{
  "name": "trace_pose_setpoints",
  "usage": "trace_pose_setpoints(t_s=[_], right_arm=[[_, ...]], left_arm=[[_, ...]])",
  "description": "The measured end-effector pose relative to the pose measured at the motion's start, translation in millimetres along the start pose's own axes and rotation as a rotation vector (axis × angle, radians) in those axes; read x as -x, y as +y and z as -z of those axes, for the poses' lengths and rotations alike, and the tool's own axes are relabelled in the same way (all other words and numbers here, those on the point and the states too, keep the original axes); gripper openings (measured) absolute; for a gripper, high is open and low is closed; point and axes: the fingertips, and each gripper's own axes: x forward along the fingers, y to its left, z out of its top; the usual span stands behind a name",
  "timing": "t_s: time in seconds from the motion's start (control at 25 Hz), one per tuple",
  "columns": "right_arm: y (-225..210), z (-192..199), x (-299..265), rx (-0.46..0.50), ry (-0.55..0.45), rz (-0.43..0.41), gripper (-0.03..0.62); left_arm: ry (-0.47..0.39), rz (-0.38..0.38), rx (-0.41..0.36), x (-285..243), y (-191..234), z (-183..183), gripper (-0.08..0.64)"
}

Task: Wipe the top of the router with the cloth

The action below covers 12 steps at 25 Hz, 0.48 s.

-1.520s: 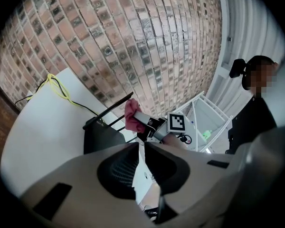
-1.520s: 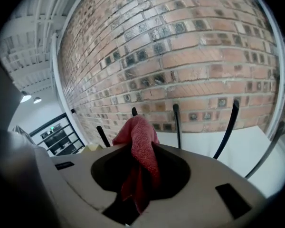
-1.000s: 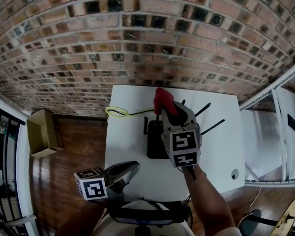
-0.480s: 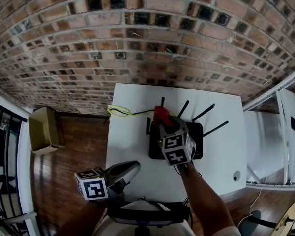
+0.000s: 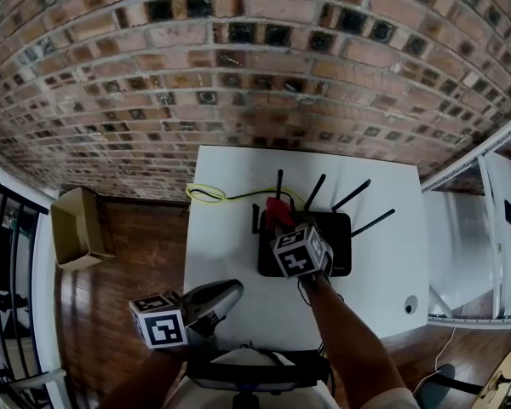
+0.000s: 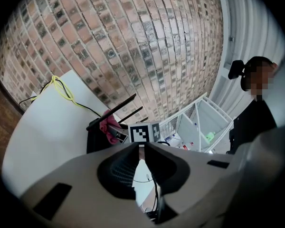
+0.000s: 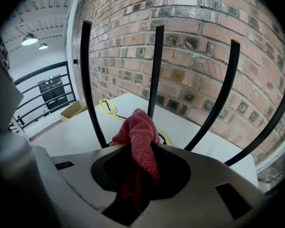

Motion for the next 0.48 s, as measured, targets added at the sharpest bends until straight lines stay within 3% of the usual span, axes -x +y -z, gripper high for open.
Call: trace_pose_setpoints(t_s=[0.2,0.48], right_arm=[[-1,-1,6,-0.017,0.001,-0.005,0.107],[-18,-30,58,-0.028,-0.144,0.065,0.107]], left_arm=[[-0.004,0.01,-0.005,-1,-5,1,0.043],[0.018,0.031,-0.018,-5,-9,4,0.043]])
